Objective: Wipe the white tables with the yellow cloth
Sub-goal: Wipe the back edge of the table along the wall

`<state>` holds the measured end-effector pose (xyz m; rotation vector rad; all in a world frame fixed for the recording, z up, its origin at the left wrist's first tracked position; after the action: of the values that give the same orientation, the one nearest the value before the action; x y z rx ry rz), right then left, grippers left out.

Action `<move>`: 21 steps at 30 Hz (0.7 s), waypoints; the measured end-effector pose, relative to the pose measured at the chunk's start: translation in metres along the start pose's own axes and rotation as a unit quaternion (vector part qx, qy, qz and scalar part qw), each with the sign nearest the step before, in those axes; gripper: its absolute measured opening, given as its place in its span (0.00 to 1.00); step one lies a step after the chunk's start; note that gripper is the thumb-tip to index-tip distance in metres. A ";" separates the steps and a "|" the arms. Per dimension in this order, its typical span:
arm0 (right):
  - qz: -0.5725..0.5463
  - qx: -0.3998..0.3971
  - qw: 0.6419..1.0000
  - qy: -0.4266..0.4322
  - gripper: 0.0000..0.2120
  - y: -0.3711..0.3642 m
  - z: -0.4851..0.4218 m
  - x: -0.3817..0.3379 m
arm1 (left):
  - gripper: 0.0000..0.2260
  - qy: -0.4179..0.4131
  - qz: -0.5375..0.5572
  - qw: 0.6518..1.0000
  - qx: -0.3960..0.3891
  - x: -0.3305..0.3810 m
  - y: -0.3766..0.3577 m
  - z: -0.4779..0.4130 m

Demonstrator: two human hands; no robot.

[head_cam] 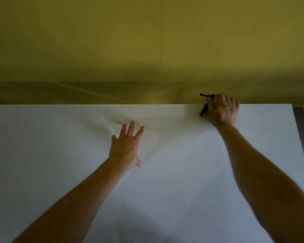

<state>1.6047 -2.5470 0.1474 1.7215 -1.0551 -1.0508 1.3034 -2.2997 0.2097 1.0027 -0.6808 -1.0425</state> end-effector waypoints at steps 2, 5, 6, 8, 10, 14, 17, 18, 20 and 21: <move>-0.028 -0.010 0.999 0.022 0.25 -0.006 0.009 -0.058 | 0.66 0.013 0.003 1.000 0.009 0.008 -0.007 -0.002; -0.079 -0.092 0.980 0.156 0.19 -0.015 0.033 -0.189 | 0.66 0.030 0.010 0.999 0.021 0.006 -0.013 0.000; -0.075 -0.143 0.971 0.175 0.23 -0.018 0.044 -0.226 | 0.66 0.036 0.009 0.999 0.021 0.006 -0.014 0.000; -0.069 -0.186 0.960 0.196 0.27 -0.022 0.059 -0.268 | 0.66 0.049 -0.001 0.999 0.021 0.009 -0.016 -0.001; -0.098 -0.171 0.958 0.206 0.26 -0.019 0.060 -0.263 | 0.66 0.060 -0.004 0.998 0.021 0.011 -0.017 -0.003; -0.154 -0.103 0.970 0.161 0.23 -0.007 0.024 -0.137 | 0.66 0.051 0.011 0.998 0.027 0.005 -0.019 -0.004; -0.081 -0.058 0.992 0.077 0.24 0.009 -0.018 0.011 | 0.66 0.046 0.005 0.999 0.026 0.006 -0.020 -0.005; -0.061 -0.046 0.996 0.049 0.25 0.018 -0.027 0.052 | 0.66 0.050 0.007 0.998 0.029 0.007 -0.020 -0.005; -0.018 -0.006 1.000 -0.001 0.25 0.029 -0.037 0.099 | 0.66 0.056 0.013 0.998 0.033 0.009 -0.020 -0.004; 0.011 0.012 0.999 -0.027 0.25 0.028 -0.037 0.100 | 0.66 0.058 0.013 0.998 0.036 0.009 -0.020 -0.004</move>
<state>1.6622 -2.6395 0.1620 1.7052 -1.1226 -1.0805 1.3024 -2.3100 0.1901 1.1049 -0.6375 -0.9350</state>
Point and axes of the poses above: each hand's wrist, its own z-axis away from the middle knuckle, its own y-axis out of the back of the hand, x = y × z, the point moved 7 cm from there along -z, towards the middle knuckle, and after that the axes turned 14 degrees about x, right-handed, at the moved point
